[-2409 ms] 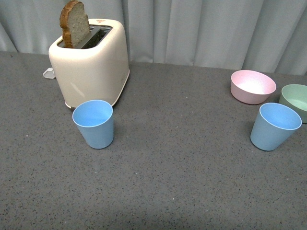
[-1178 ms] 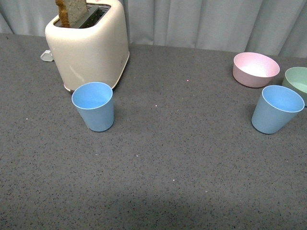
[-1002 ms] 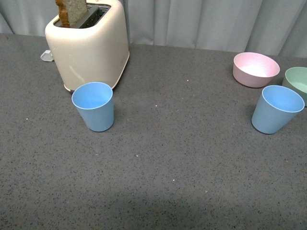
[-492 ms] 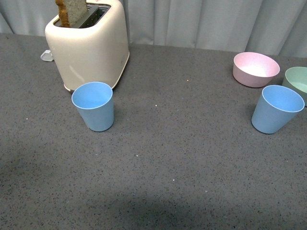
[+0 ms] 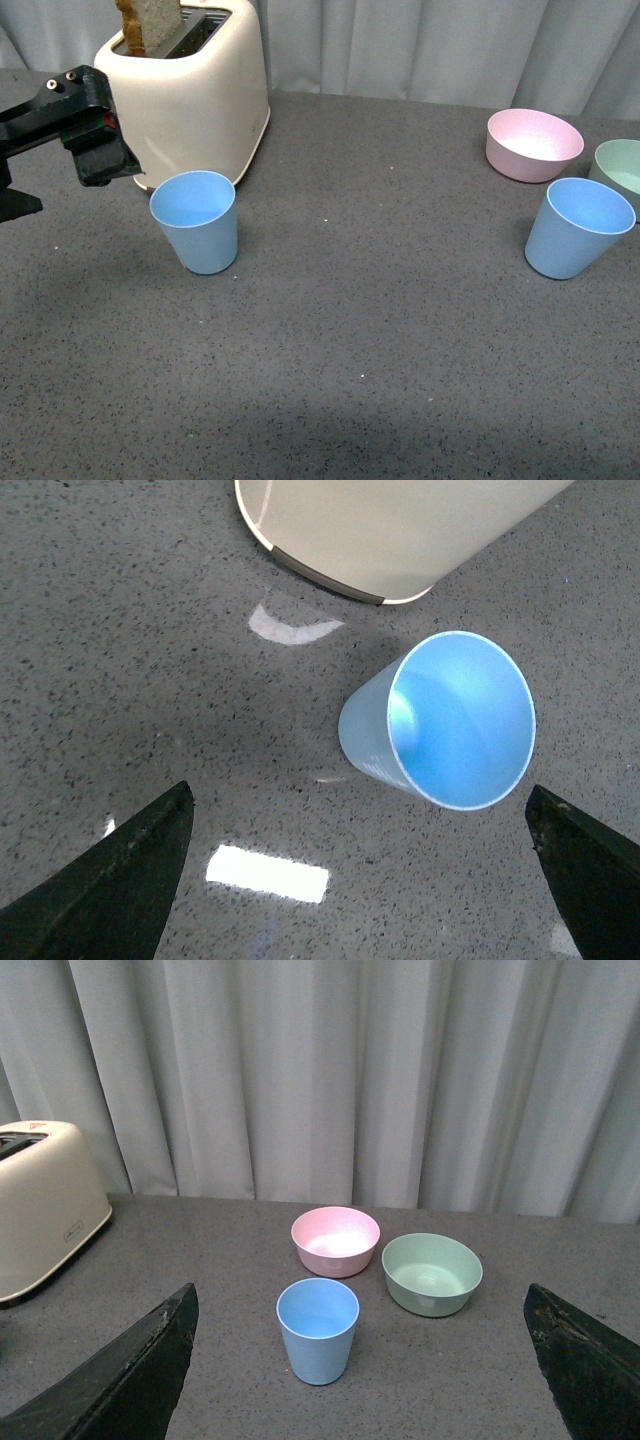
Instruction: Stack blue cups with both arms
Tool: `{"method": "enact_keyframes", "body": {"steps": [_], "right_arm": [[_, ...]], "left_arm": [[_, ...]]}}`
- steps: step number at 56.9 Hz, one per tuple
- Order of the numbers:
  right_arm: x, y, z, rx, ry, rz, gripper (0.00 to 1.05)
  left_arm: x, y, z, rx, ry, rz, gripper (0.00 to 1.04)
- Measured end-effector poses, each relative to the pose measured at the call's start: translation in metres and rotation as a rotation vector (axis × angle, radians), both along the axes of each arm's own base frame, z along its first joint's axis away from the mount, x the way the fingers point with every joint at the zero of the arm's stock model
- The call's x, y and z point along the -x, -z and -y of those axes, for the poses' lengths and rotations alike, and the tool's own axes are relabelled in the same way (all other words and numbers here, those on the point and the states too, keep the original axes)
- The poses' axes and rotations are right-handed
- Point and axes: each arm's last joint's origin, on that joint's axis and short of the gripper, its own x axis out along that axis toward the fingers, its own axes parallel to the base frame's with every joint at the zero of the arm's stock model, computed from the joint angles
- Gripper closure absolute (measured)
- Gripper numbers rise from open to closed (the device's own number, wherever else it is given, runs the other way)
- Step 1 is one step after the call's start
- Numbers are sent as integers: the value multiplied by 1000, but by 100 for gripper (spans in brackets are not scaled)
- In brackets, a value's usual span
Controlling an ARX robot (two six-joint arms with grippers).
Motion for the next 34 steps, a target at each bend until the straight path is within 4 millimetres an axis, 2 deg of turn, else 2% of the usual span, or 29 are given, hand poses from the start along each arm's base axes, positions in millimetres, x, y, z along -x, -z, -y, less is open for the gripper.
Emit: {"method": "enact_keyframes", "body": {"steps": [23, 34], "right_arm": [[0, 0, 0, 0, 0, 0, 10], [0, 0, 0, 0, 0, 0, 10]], "left_arm": [[-51, 29, 14, -55, 1, -152, 7], [-65, 35, 18, -73, 2, -187, 7]]}}
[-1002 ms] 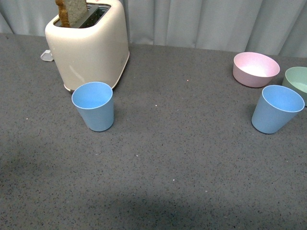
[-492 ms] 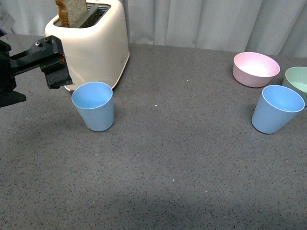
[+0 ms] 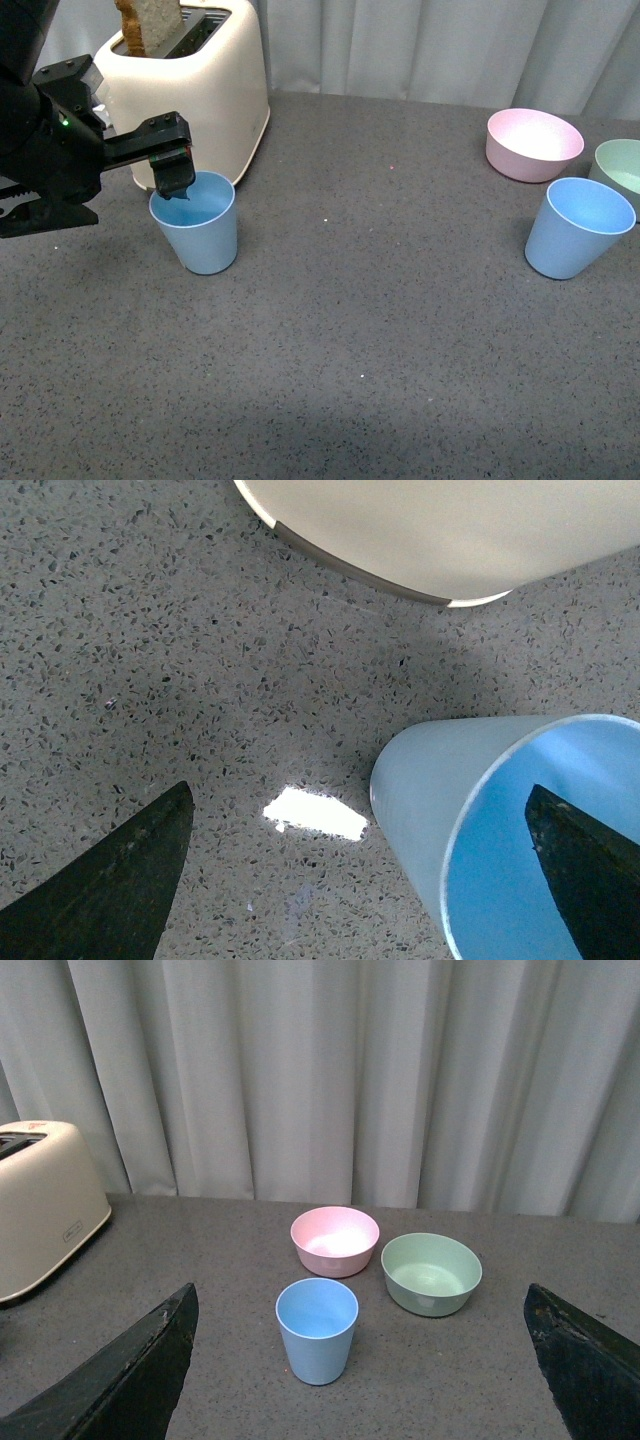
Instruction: Stack blue cups with both arms
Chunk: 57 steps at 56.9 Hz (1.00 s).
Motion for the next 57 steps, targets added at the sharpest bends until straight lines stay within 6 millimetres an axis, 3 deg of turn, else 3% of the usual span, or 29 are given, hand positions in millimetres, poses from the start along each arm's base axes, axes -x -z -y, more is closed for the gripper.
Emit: {"method": "enact_keyframes", "body": {"steps": [5, 41, 51, 57], "right_arm": [[0, 0, 0, 0, 0, 0, 10], [0, 0, 0, 0, 0, 0, 10], [0, 0, 0, 0, 0, 0, 10], [0, 0, 0, 0, 0, 0, 10]], "left_arm": [[-3, 2, 3, -8, 11, -22, 10], [-3, 0, 22, -28, 53, -74, 102], [-8, -14, 36, -30, 83, -52, 101], [-12, -24, 55, -40, 121, -24, 101]]}}
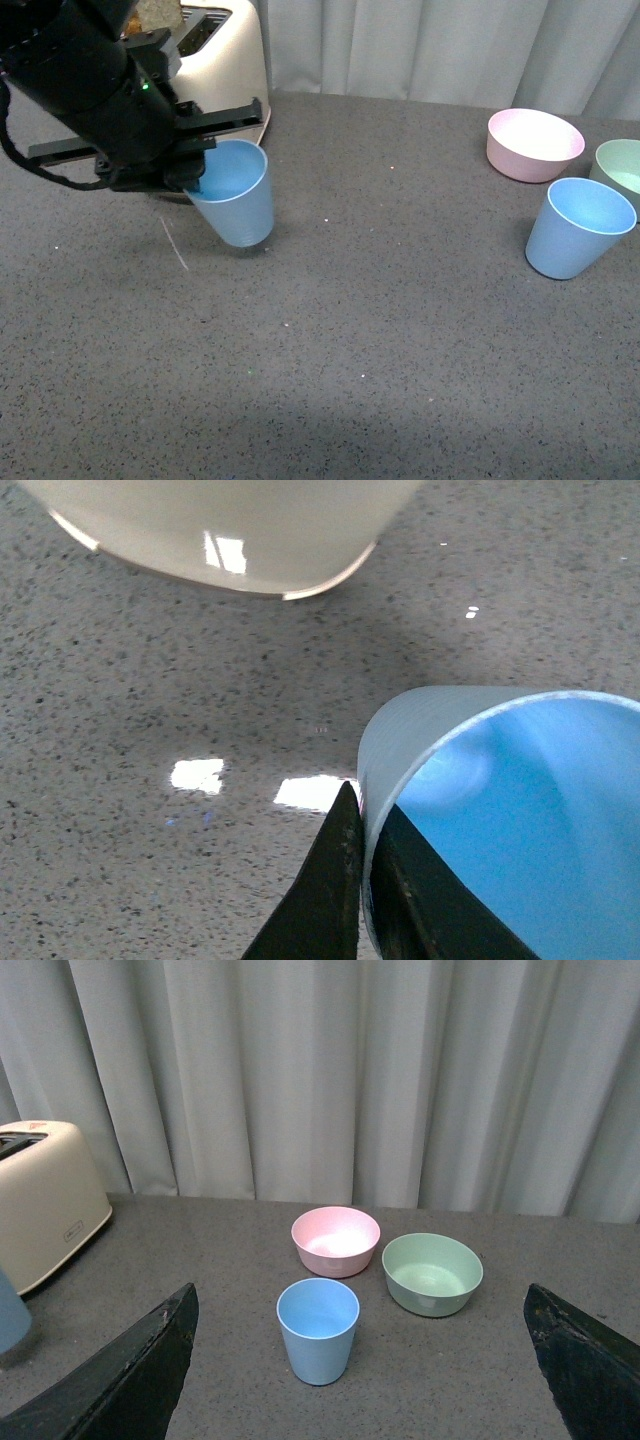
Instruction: Stack blue cups with both arms
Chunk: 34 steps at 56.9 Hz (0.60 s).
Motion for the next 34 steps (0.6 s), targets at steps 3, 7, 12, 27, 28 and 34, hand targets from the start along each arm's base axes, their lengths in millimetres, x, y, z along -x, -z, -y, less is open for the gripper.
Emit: {"method": "enact_keyframes", "body": {"steps": [3, 7, 12, 27, 28, 34], "right_arm": [[0, 0, 0, 0, 0, 0, 10], [0, 0, 0, 0, 0, 0, 10], [0, 0, 0, 0, 0, 0, 10], [0, 0, 0, 0, 0, 0, 10], [0, 0, 0, 0, 0, 0, 10], [0, 0, 0, 0, 0, 0, 10]], "left_arm": [[-1, -3, 9, -4, 19, 4, 101], [-3, -6, 21, -5, 45, 8, 101], [-4, -6, 39, 4, 83, 15, 101], [-9, 6, 86, -4, 157, -21, 101], [-10, 8, 89, -3, 161, -23, 101], [-15, 8, 98, -4, 171, -23, 101]]}}
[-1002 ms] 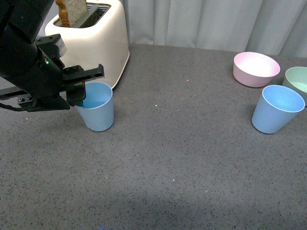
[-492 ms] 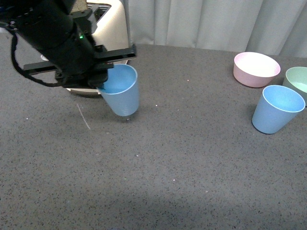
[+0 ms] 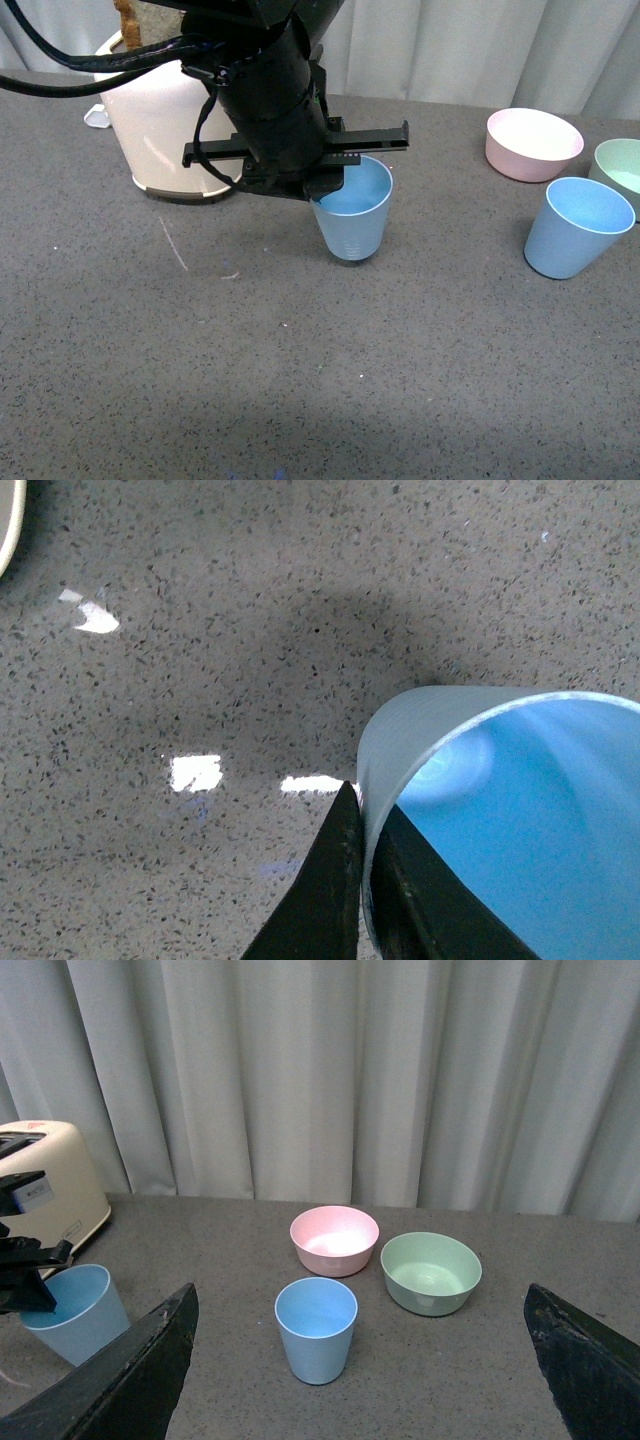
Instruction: Stack blue cups with both arms
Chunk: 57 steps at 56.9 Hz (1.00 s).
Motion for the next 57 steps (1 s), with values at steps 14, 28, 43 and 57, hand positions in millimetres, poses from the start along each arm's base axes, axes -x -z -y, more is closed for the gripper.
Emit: {"method": "enact_keyframes", "body": {"steps": [14, 28, 43, 57], "right_arm": [[0, 0, 0, 0, 0, 0, 10], [0, 0, 0, 0, 0, 0, 10], [0, 0, 0, 0, 0, 0, 10], [0, 0, 0, 0, 0, 0, 10]], "left_arm": [[-5, 3, 15, -14, 16, -8, 101], [-4, 8, 19, -26, 27, -43, 90], [-4, -1, 21, -5, 32, -23, 52], [1, -29, 18, 41, 15, 40, 13]]}}
